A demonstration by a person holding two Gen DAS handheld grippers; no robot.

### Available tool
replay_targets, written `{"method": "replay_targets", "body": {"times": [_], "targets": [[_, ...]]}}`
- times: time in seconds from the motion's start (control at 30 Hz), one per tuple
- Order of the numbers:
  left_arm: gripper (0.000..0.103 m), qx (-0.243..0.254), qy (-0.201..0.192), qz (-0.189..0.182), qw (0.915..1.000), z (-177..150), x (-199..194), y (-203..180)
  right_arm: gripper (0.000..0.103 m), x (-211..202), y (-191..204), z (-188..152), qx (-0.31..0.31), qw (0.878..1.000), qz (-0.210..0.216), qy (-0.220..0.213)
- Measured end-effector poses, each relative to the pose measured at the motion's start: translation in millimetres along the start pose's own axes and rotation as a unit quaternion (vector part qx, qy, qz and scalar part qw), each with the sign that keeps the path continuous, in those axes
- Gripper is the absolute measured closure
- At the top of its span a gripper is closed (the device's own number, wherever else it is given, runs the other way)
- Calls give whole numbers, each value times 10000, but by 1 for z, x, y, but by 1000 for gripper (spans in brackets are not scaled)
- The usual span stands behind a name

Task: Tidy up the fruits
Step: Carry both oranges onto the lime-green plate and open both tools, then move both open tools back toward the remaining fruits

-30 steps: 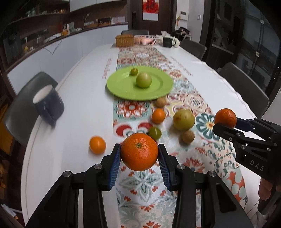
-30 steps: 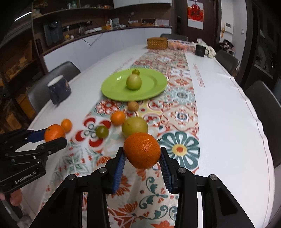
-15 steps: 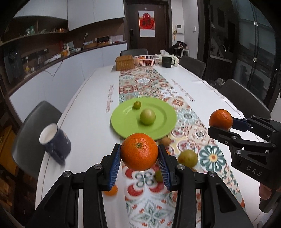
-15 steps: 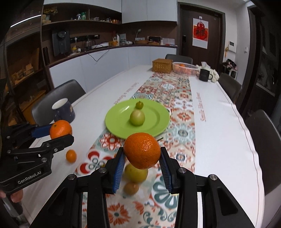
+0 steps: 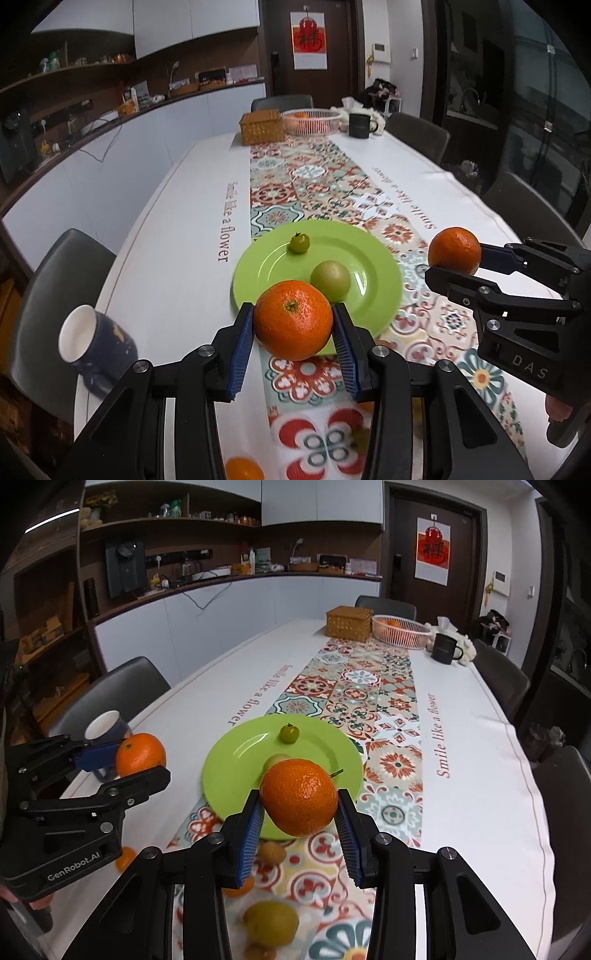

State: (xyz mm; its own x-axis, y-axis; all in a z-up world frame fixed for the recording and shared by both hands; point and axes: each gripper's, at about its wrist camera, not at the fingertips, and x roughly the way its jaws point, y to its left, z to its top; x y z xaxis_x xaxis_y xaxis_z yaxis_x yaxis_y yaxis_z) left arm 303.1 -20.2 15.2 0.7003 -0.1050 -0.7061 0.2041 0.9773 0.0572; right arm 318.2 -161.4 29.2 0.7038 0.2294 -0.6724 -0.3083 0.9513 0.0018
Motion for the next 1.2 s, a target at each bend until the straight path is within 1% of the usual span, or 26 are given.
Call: {"method": "replay_targets", "body": {"times": [0.2,0.27,0.37,0.53,0.7,0.73,0.8,0.83,0.93,1.07,1.2], "targets": [[62,-146,454,-163,9987,4,46,8,63,42,-4,4,-51,9996,30,270],[62,-205,631,-254,9975,4,59,9,63,55,-6,2,-31,9993,93,353],[62,-194,789,-306,9962,3,73,7,63,69,-8,-1,2,9986,193,489],[62,-139,997,-324,9944,-2,91,6,63,91,-9,-7,33,9970,251,732],[61,-54,1106,-207,9936,-4,98,4,63,103,-10,-12,98,9958,307,860],[61,-37,1123,-198,9935,-5,98,4,63,103,-10,-13,96,9959,295,854],[55,-79,1106,-195,9936,-6,93,6,52,100,-12,-13,161,9964,239,795],[50,-120,1065,-197,9940,-7,90,7,43,96,-14,-13,216,9969,198,726],[47,-184,937,-100,9954,-8,75,9,43,84,-16,-12,263,9979,104,579],[39,-295,707,-28,9971,-12,48,10,43,59,-18,-15,368,9985,-58,412],[35,-340,465,45,9983,-16,17,8,43,32,-14,-23,319,9990,-132,292]]}}
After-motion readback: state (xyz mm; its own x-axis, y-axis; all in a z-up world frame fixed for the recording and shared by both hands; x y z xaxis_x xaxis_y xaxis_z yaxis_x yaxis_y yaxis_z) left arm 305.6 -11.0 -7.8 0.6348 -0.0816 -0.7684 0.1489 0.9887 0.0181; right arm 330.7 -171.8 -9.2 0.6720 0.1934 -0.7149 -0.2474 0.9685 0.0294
